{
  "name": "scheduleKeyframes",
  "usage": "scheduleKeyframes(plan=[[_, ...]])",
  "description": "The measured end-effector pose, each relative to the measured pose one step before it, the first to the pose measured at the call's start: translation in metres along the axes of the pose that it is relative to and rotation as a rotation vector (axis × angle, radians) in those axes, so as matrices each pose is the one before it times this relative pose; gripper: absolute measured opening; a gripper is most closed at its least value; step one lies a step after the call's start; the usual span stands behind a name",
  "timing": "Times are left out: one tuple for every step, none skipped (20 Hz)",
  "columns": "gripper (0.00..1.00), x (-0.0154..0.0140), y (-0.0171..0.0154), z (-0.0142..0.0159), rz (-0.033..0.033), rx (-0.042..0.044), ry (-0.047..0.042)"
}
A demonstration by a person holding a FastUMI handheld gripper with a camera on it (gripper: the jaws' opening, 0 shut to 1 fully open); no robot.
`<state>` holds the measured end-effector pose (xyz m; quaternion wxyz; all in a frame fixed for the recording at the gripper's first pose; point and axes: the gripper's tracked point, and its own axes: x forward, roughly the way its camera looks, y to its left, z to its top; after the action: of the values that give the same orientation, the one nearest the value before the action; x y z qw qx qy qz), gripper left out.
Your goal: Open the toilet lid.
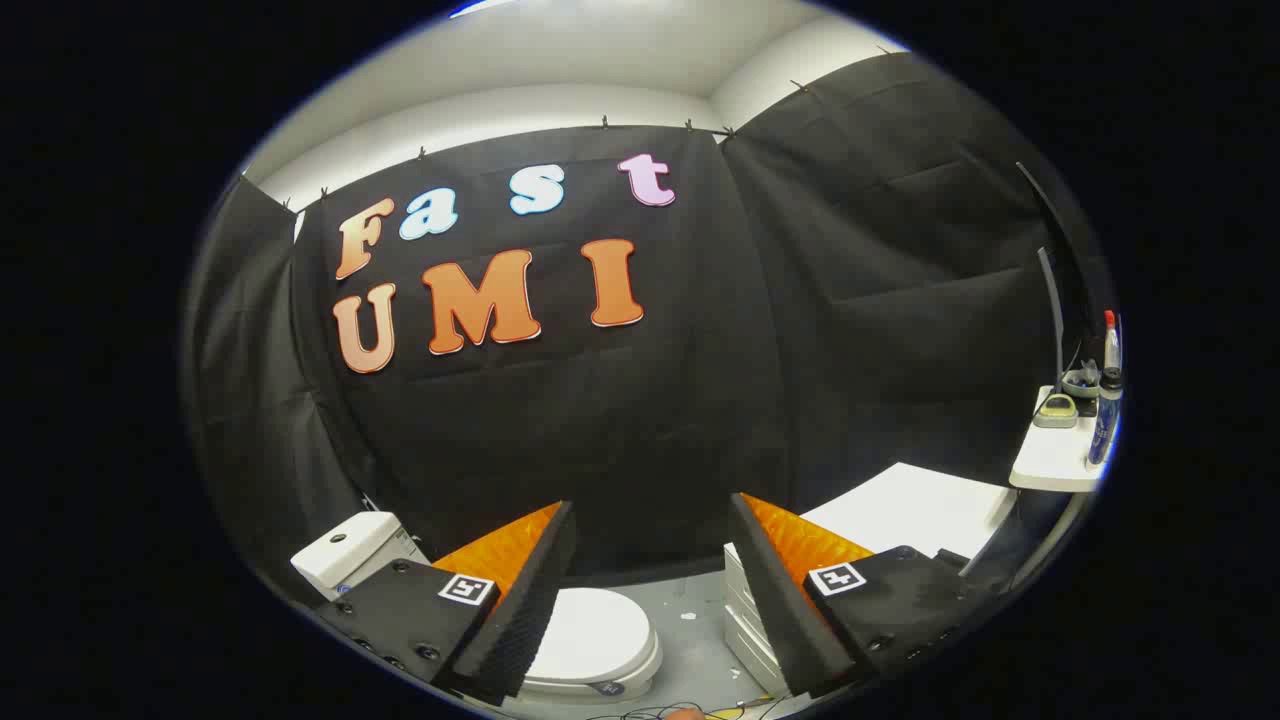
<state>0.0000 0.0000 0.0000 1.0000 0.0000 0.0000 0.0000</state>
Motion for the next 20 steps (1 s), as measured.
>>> scheduleKeyframes(plan=[[0.98, 0.00238, 0.00108, -0.00193, -0.00235, -0.00151, 0.00456], [0.98, 0.00045, 0.00241, -0.0027, 0.0058, -0.00495, 0.00692], [0.98, 0.00039, 0.00283, -0.00215, 0.00628, -0.00683, 0.00369], [0.98, 0.00071, 0.00063, -0.00061, 0.00176, -0.00791, 0.00099], [0.98, 0.00044, 0.00006, 0.00021, -0.00152, -0.00752, -0.00145], [0.98, -0.0008, -0.00094, -0.00112, -0.00184, -0.00463, -0.00034], [0.98, 0.0004, -0.00076, -0.00199, -0.00047, -0.0001, 0.00264], [0.98, 0.00101, 0.00024, -0.00082, 0.00013, 0.00329, 0.00538], [0.98, 0.00084, -0.00077, -0.00227, 0.00007, 0.00549, 0.00588], [0.98, 0.0016, -0.00119, -0.00159, -0.00145, 0.00648, 0.00609], [0.98, 0.00142, -0.00045, -0.00066, -0.00097, 0.00606, 0.00381], [0.98, 0.00007, -0.00063, -0.0003, -0.00016, 0.00403, 0.00212], [0.98, 0.00113, -0.00029, -0.00129, -0.00053, 0.00213, 0.00161], [0.98, -0.00082, 0.00043, 0.00164, 0.00029, 0.00122, -0.00127], [0.98, 0.00064, 0.00003, -0.0002, 0.00056, 0.00026, -0.00193], [0.98, -0.00044, -0.00097, -0.00019, -0.00028, 0.00037, -0.00085], [0.98, 0.00117, -0.00005, -0.00046, 0.00013, 0.00179, -0.00016], [0.98, 0.00117, 0.00127, -0.00106, 0.00293, 0.00335, 0.00093], [0.98, 0.00214, 0.00156, -0.0015, 0.00489, 0.00509, 0.00327], [0.98, 0.00252, 0.00157, -0.00438, 0.00817, 0.00522, 0.00346]])
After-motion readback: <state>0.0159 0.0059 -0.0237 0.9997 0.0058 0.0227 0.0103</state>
